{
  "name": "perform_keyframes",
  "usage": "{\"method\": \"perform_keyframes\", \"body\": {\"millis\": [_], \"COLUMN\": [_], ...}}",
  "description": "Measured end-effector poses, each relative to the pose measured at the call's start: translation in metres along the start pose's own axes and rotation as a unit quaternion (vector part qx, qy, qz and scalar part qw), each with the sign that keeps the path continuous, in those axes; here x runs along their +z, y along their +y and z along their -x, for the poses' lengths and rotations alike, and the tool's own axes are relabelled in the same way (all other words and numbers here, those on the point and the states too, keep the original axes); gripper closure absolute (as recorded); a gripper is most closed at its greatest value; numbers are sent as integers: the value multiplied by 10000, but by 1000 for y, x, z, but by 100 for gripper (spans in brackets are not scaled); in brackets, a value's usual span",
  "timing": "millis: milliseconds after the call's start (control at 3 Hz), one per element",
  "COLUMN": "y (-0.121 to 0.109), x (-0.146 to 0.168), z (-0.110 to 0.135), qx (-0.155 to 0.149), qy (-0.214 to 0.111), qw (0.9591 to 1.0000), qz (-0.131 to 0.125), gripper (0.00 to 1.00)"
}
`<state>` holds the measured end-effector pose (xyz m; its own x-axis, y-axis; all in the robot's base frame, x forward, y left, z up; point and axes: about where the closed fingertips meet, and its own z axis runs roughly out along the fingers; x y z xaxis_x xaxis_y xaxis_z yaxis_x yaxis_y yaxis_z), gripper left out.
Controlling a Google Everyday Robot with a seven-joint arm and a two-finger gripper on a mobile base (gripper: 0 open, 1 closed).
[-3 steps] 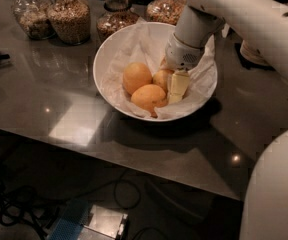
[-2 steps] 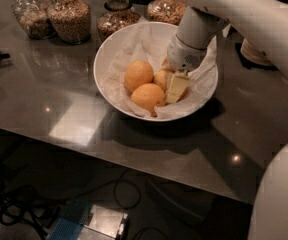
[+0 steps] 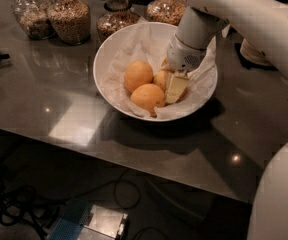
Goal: Pick orange from white bowl
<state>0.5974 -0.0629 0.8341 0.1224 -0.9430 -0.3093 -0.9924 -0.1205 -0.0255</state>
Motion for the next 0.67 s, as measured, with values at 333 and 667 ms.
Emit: {"method": "perform_keyframes", "body": {"millis": [333,667], "y": [5,20], "x": [-18,-53], "z": [8,17], "qx": [102,260], "qy": [-104,-269], "qw": [9999,9983], "qz": [-79,-450], "gripper": [100,100]}}
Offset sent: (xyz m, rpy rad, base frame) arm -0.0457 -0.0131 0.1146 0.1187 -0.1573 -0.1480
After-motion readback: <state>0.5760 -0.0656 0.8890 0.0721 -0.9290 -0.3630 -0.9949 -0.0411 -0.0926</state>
